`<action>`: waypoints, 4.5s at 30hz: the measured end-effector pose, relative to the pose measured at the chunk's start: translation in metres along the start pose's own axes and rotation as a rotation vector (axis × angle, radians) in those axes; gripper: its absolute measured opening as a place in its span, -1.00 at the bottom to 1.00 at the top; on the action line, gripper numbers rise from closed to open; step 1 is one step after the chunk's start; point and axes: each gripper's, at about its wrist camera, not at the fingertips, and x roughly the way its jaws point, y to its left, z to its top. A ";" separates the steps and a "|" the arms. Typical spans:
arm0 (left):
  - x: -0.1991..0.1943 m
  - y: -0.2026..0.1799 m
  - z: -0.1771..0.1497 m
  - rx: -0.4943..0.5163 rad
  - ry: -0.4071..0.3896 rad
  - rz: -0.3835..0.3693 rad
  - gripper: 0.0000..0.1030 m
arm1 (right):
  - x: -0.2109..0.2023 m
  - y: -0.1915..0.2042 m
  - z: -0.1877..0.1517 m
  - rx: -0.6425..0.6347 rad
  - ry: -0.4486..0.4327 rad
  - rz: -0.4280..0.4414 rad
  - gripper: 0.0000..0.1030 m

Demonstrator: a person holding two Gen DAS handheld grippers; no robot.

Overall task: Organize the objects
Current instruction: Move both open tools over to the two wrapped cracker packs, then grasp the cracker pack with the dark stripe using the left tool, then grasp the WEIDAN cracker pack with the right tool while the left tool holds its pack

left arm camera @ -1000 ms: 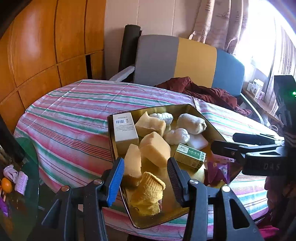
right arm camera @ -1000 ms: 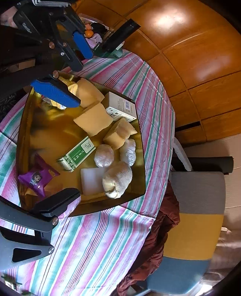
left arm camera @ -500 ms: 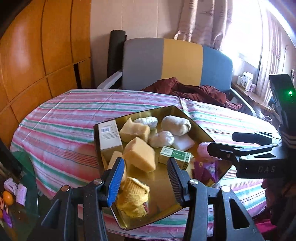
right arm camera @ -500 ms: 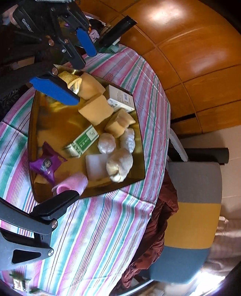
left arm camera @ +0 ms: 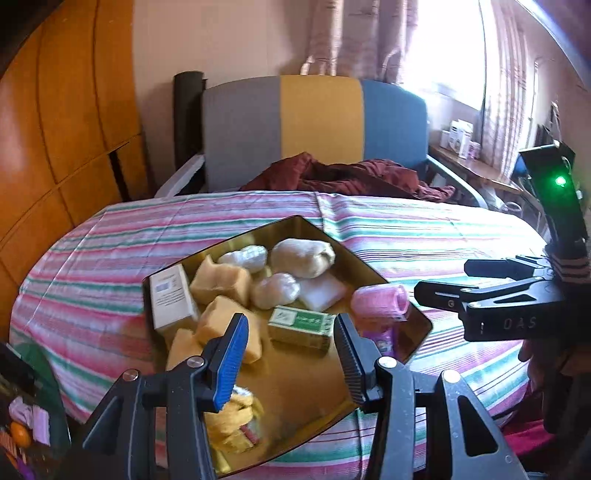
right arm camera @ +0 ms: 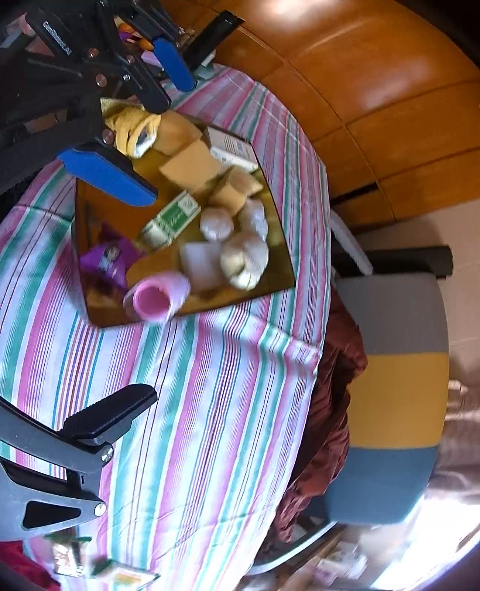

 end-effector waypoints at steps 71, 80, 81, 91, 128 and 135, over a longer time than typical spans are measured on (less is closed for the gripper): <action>0.114 -0.371 0.012 0.759 0.156 -0.630 0.19 | -0.123 -0.369 -0.131 1.104 -0.250 -0.326 0.99; 0.134 -0.417 0.011 0.859 0.185 -0.734 0.58 | -0.122 -0.375 -0.133 1.129 -0.254 -0.318 0.99; 0.135 -0.421 0.011 0.866 0.186 -0.743 0.58 | -0.122 -0.376 -0.134 1.127 -0.253 -0.318 0.99; 0.170 -0.425 0.006 0.745 0.284 -0.732 -0.08 | -0.116 -0.381 -0.137 1.126 -0.215 -0.342 0.99; 0.162 -0.270 -0.018 0.384 0.196 -0.520 -0.09 | 0.008 -0.387 -0.055 0.650 0.239 -0.545 -0.08; 0.159 -0.268 -0.020 0.384 0.176 -0.517 -0.09 | 0.014 -0.309 -0.067 0.450 0.258 -0.333 -0.07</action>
